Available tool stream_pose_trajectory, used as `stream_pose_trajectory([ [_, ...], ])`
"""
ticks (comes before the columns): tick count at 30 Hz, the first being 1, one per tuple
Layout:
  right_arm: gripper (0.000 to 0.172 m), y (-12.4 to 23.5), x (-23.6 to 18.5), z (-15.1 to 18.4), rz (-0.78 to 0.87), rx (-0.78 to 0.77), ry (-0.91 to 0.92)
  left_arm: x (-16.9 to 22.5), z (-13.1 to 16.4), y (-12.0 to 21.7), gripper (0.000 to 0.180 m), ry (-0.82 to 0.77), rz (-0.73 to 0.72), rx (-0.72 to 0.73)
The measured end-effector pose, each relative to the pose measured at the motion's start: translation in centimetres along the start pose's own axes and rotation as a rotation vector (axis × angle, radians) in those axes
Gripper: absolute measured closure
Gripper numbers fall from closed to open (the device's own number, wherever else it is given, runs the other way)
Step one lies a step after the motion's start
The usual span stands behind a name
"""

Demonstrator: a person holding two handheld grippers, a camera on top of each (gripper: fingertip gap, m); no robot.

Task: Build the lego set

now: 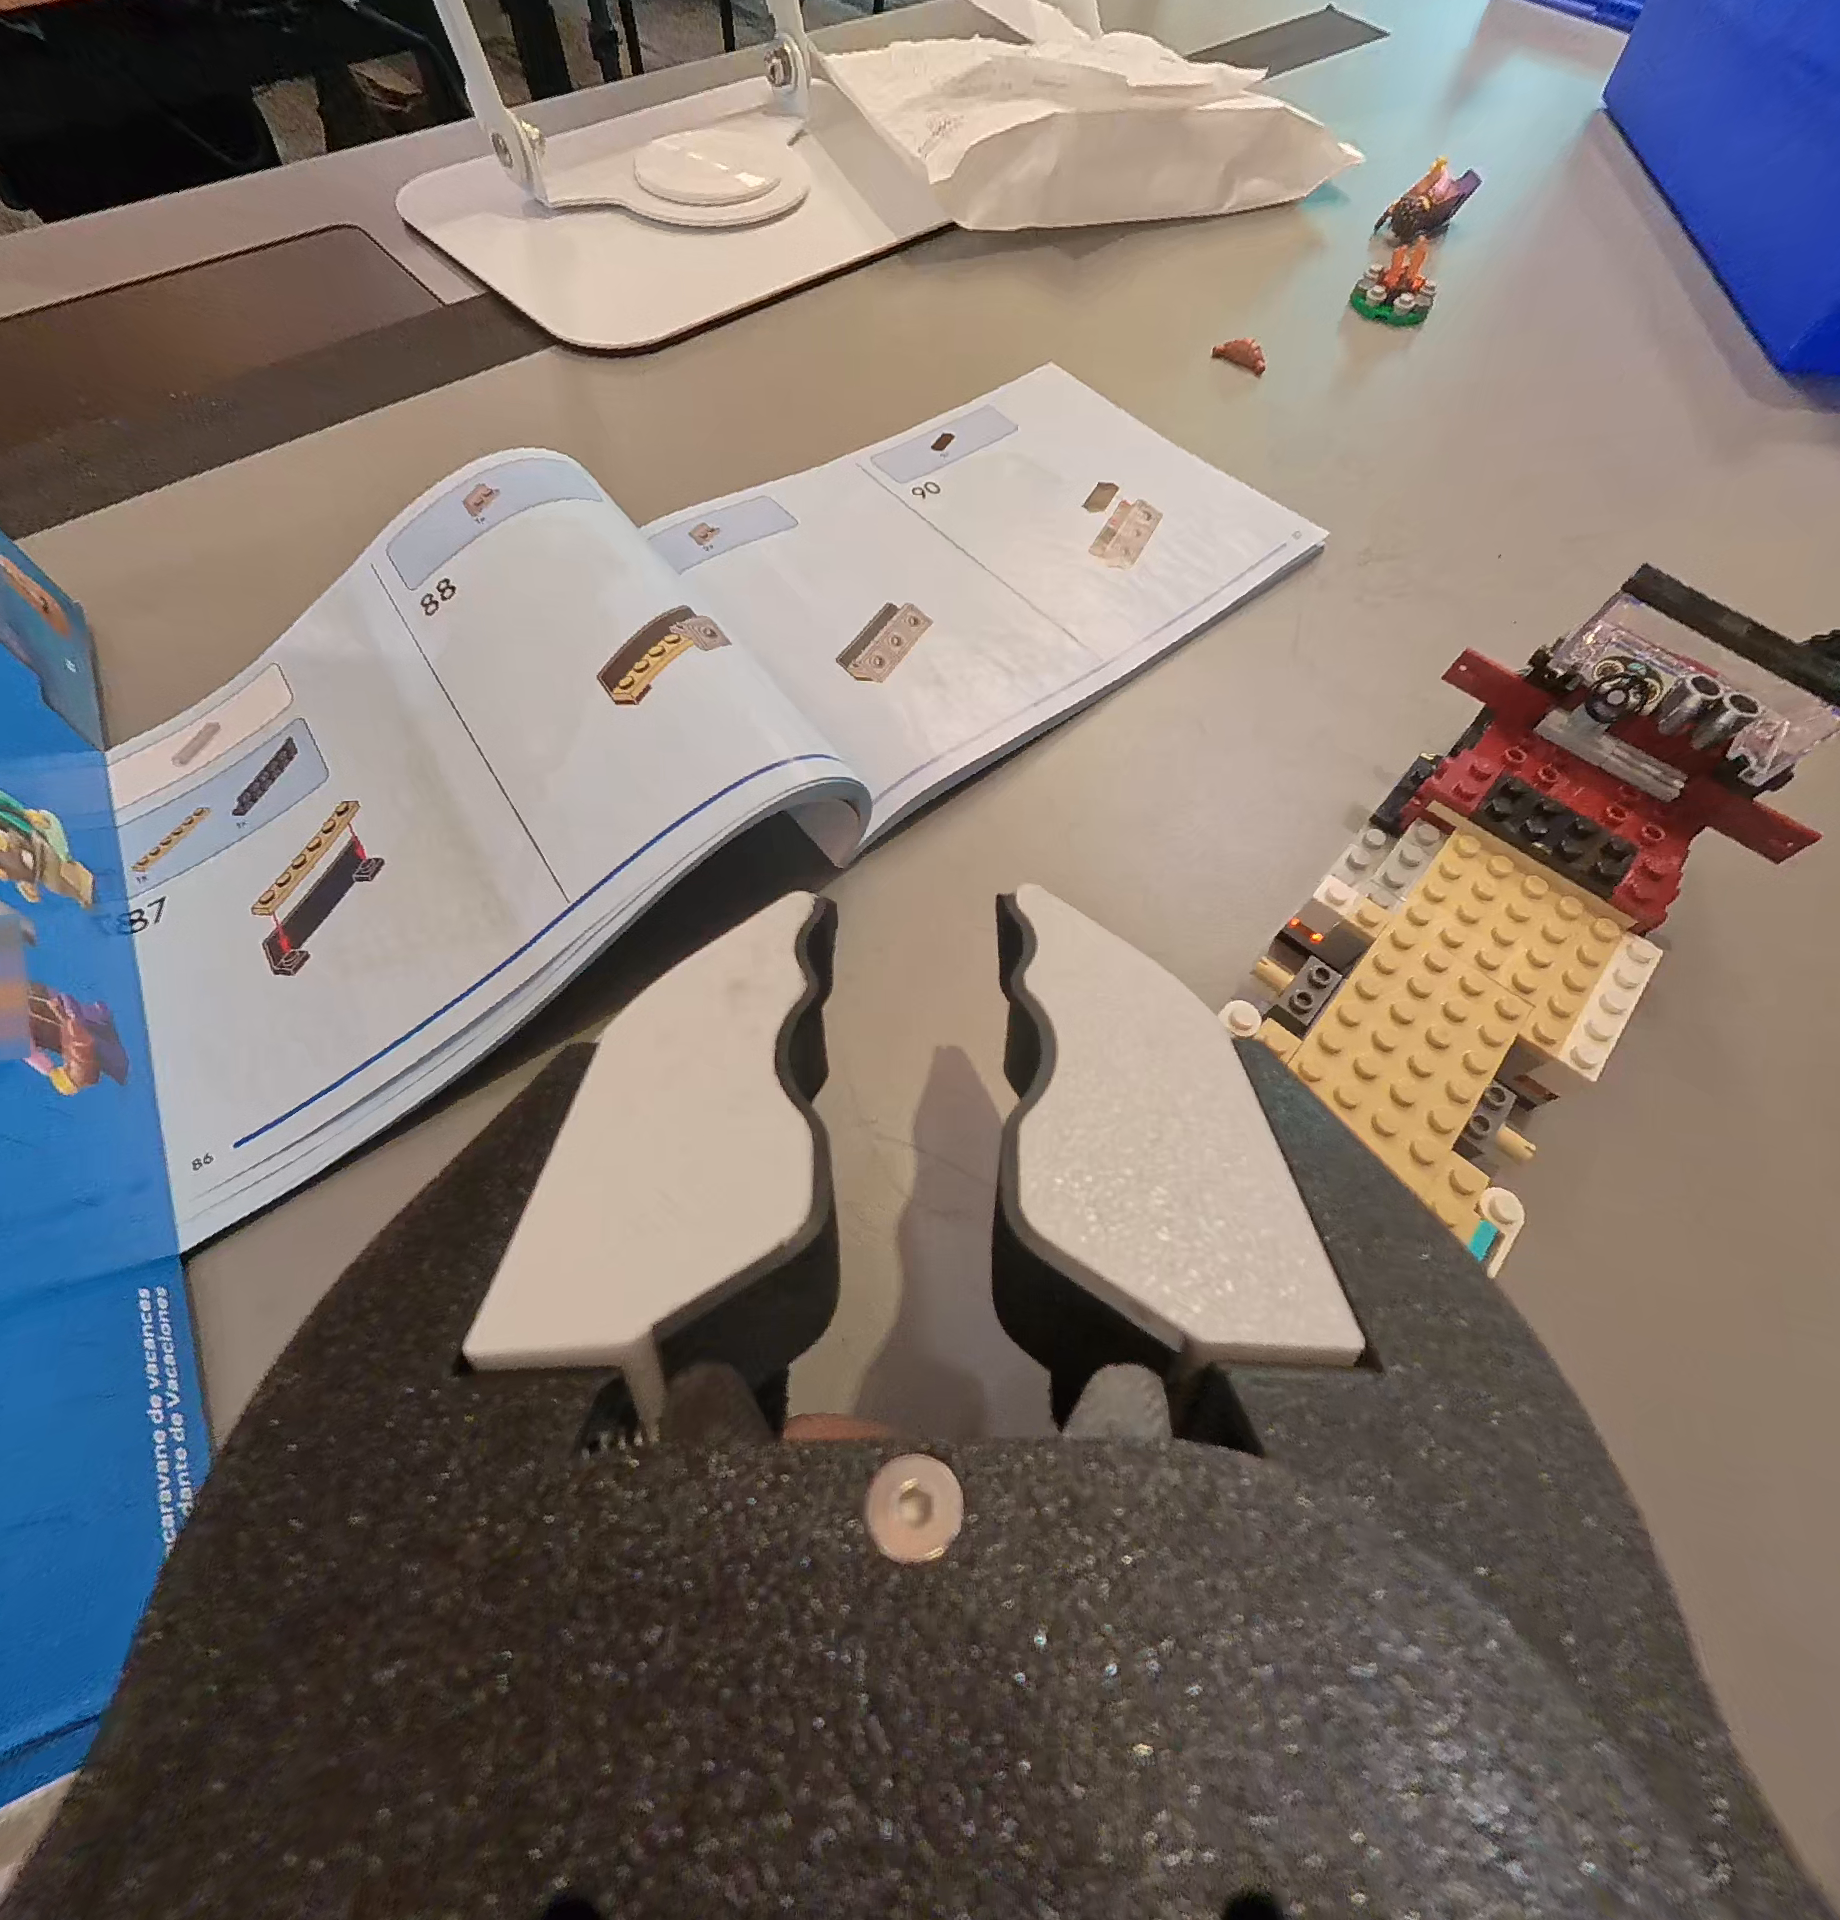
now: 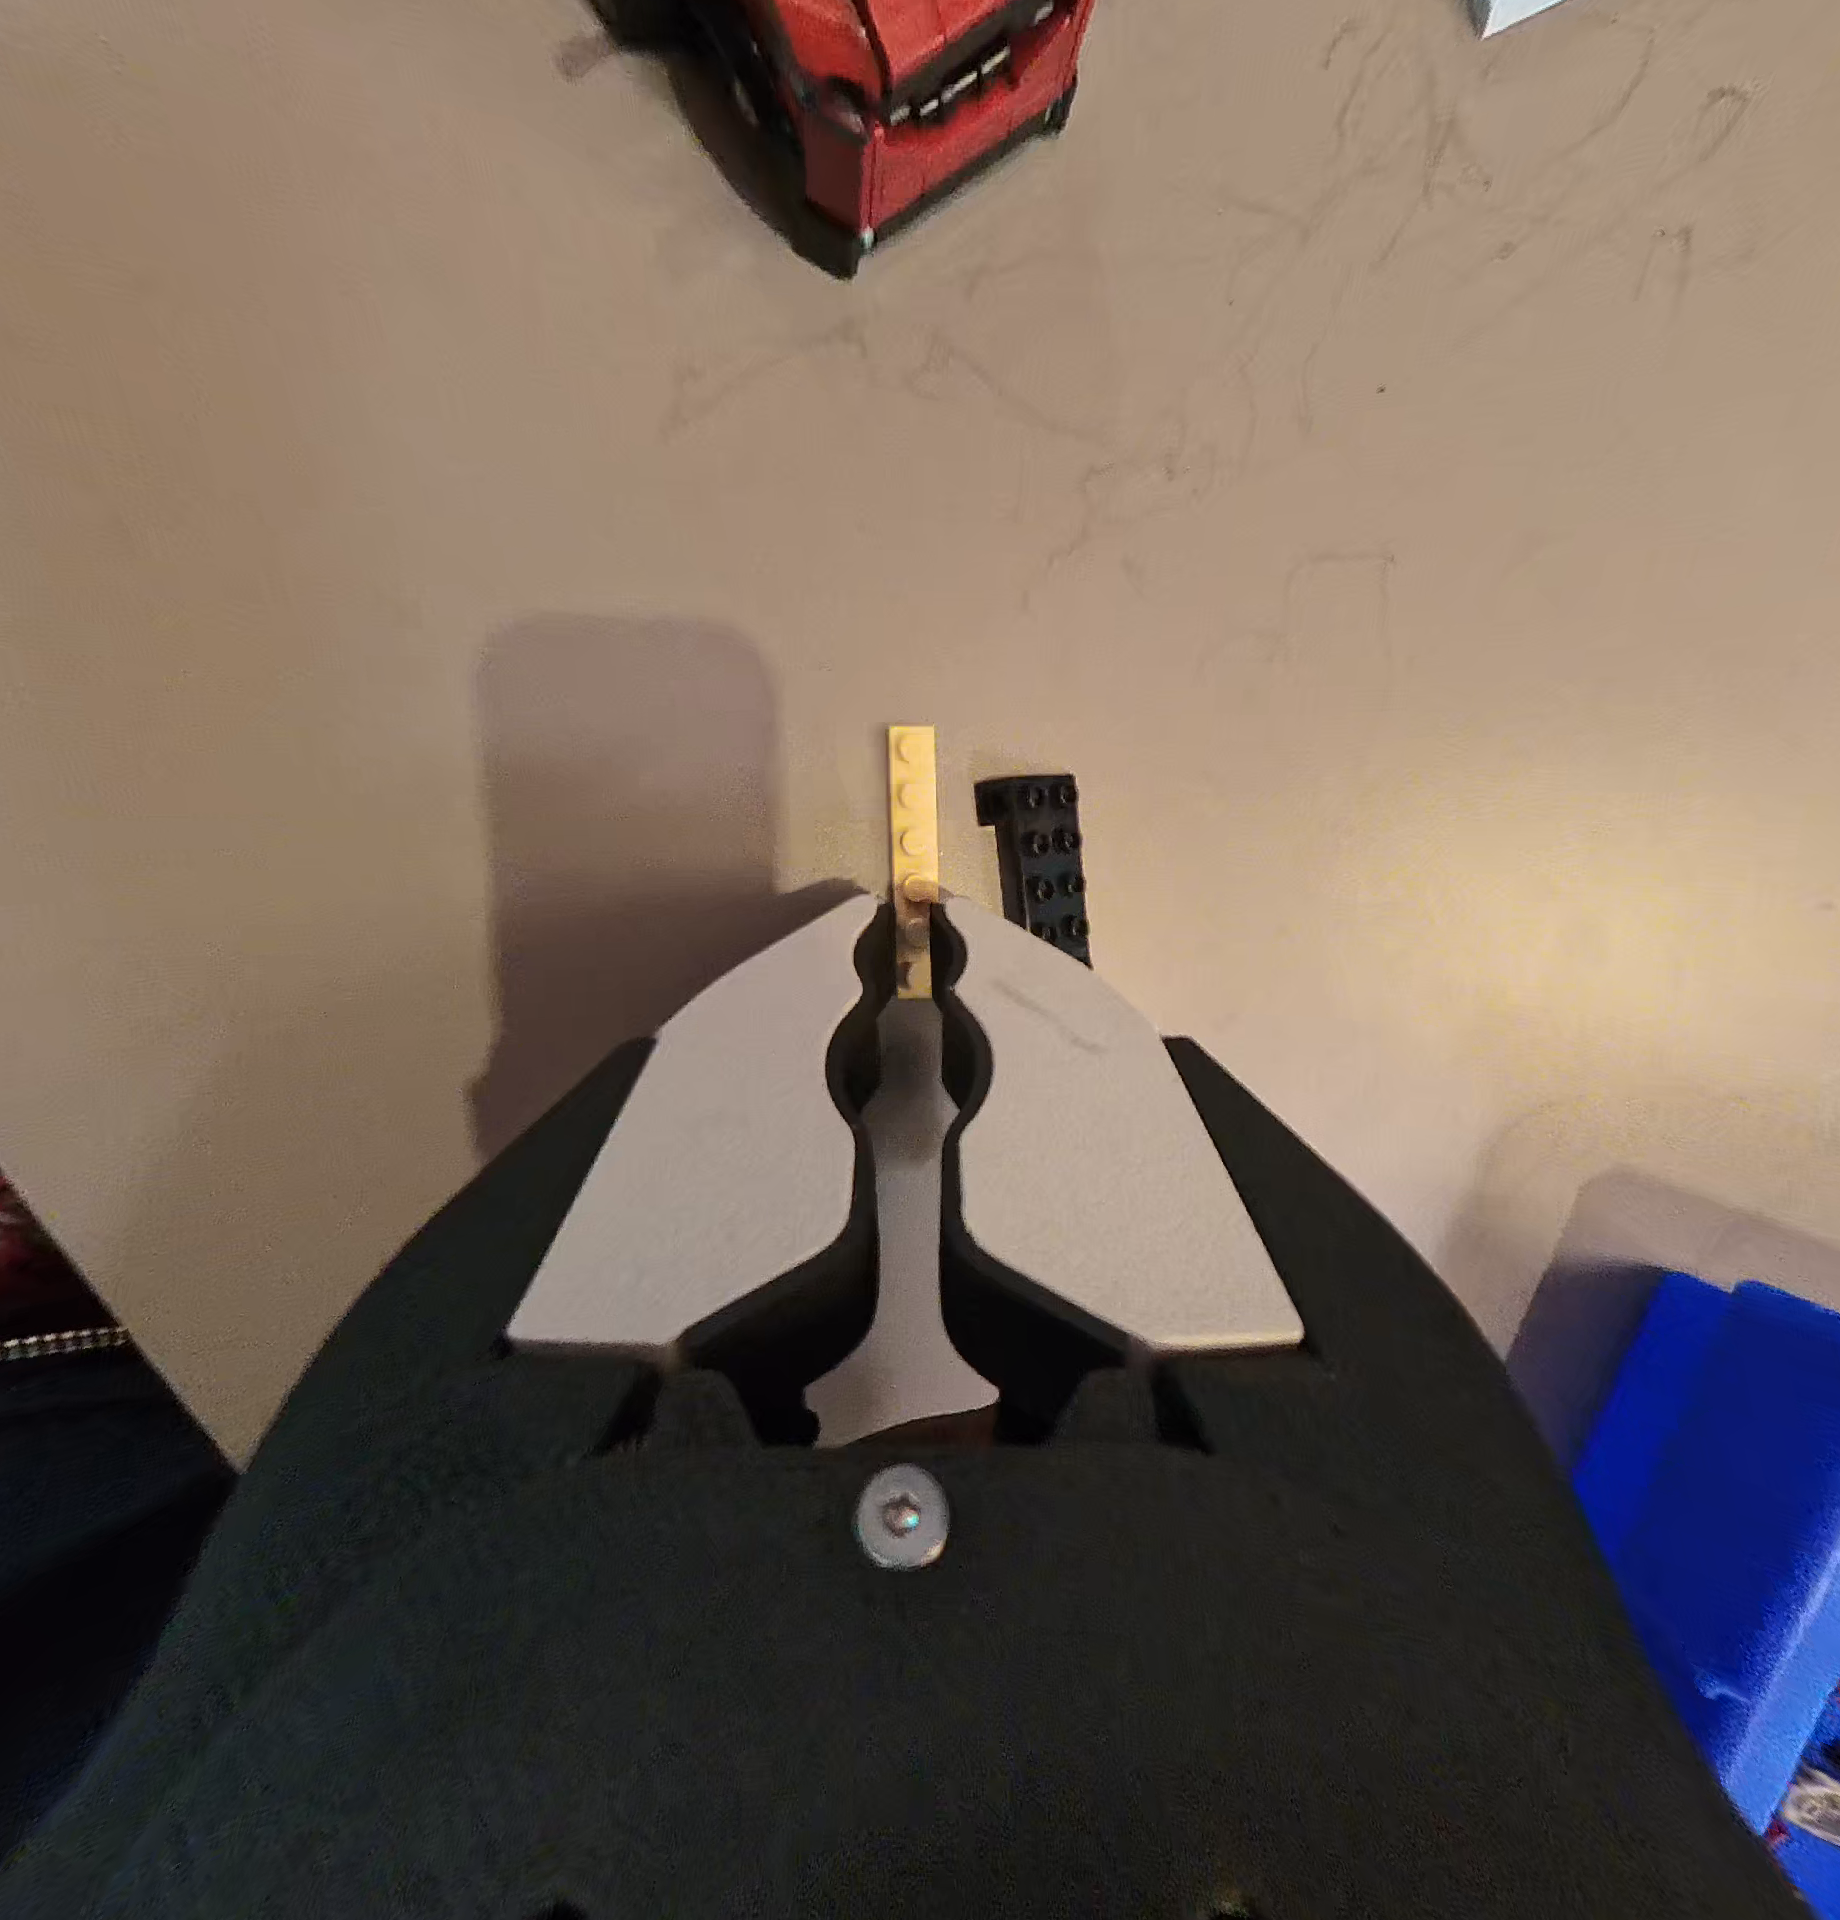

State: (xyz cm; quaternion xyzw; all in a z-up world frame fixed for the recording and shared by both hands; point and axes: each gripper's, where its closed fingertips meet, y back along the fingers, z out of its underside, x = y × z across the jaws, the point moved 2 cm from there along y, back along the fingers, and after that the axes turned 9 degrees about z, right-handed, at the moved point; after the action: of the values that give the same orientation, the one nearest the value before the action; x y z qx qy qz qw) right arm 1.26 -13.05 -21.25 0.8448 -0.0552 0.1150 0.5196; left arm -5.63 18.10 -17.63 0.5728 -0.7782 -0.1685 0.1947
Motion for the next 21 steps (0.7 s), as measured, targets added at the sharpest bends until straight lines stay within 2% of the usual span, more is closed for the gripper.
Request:
stream_pose_trajectory([
  [6,0.164,1.2,0.1,-0.1,-0.051,0.031,0.021,0.2,0.1,0.0,0.150,-0.012,0.003,-0.009],
  [9,0.164,2.0,2.4,-0.4,-0.025,0.085,-0.055,0.3,0.1,-0.1,0.150,-0.013,0.005,-0.013],
  [12,0.161,1.5,3.5,0.5,-0.036,0.069,-0.092,0.4,0.2,-0.2,0.150,-0.017,0.008,-0.019],
  [16,0.155,0.9,2.7,0.4,-0.063,0.080,-0.057,0.3,0.2,-0.1,0.150,-0.008,0.006,-0.017],
  [21,0.160,-0.5,2.8,0.6,0.005,0.021,0.015,0.2,0.2,-0.1,0.150,0.006,0.012,-0.012],
])
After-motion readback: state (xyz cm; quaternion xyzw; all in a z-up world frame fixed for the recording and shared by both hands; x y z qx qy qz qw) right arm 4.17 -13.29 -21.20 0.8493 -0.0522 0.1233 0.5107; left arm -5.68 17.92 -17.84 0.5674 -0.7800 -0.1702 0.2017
